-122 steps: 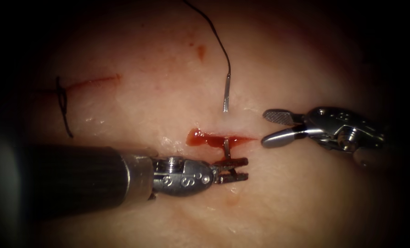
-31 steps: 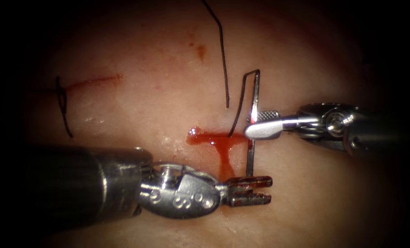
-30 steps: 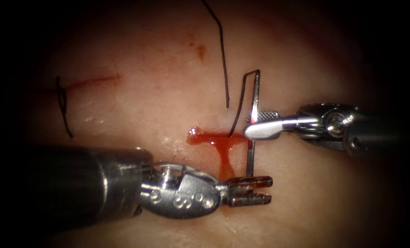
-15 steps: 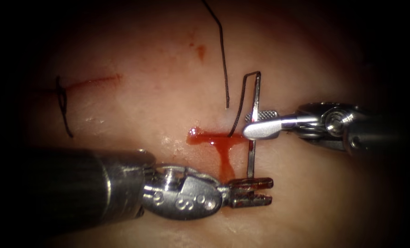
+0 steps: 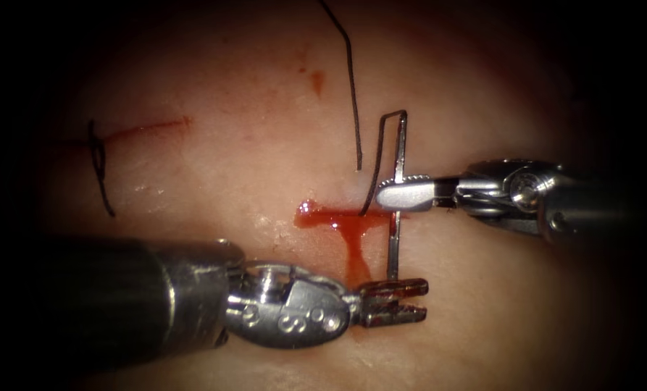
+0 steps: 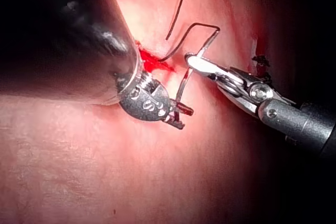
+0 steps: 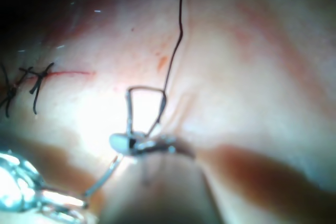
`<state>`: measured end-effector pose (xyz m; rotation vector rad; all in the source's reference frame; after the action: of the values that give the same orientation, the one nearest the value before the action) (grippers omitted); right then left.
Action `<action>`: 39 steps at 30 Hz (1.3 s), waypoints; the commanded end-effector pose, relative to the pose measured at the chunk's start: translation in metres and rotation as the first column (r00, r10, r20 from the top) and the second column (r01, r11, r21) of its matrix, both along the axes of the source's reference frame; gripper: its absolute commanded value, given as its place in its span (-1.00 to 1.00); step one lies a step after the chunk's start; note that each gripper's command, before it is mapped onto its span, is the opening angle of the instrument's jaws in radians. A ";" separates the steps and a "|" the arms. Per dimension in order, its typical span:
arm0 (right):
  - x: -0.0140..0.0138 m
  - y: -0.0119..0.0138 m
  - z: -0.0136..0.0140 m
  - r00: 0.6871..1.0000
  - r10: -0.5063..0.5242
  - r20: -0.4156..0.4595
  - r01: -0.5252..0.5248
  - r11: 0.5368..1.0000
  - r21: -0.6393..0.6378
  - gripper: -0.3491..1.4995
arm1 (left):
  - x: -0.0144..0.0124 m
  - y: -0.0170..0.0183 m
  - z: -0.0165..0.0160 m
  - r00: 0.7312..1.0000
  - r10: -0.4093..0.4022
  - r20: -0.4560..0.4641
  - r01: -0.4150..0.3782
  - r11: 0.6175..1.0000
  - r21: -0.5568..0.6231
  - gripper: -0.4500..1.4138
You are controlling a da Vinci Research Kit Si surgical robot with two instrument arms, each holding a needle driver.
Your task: Wound Closure
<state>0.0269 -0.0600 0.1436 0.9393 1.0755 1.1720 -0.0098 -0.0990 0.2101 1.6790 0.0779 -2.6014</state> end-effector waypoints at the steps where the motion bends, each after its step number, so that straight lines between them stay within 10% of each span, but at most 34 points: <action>1: -0.0001 0.0000 0.0008 1.000 0.004 0.000 -0.004 0.999 -0.032 -1.00 | -0.0004 -0.0004 0.0004 1.000 -0.023 0.001 0.023 0.998 0.056 0.35; 11: -0.0016 0.0009 0.0006 1.000 0.008 -0.013 -0.009 0.988 -0.155 -1.00 | 0.0024 -0.0004 0.0004 0.999 -0.040 -0.004 0.040 0.968 0.249 0.37; 19: -0.0009 0.0012 -0.0013 0.997 -0.053 -0.060 0.024 0.915 -0.402 -1.00 | 0.0048 0.0018 0.0049 0.995 -0.070 -0.077 0.097 0.897 0.431 -1.00; 27: -0.0007 0.0012 -0.0024 0.993 -0.094 -0.072 0.039 0.838 -0.544 -1.00 | 0.0052 0.0046 0.0113 0.976 -0.124 -0.178 0.203 0.812 0.547 -1.00; 39: -0.0004 0.0009 -0.0035 0.992 -0.114 -0.061 0.052 0.784 -0.619 -1.00 | 0.0035 0.0072 0.0154 0.935 -0.166 -0.312 0.309 0.815 0.490 -1.00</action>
<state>0.0259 -0.0587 0.1395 0.5097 1.3661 0.6242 -0.0058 -0.0911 0.2251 1.5323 0.7022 -3.2073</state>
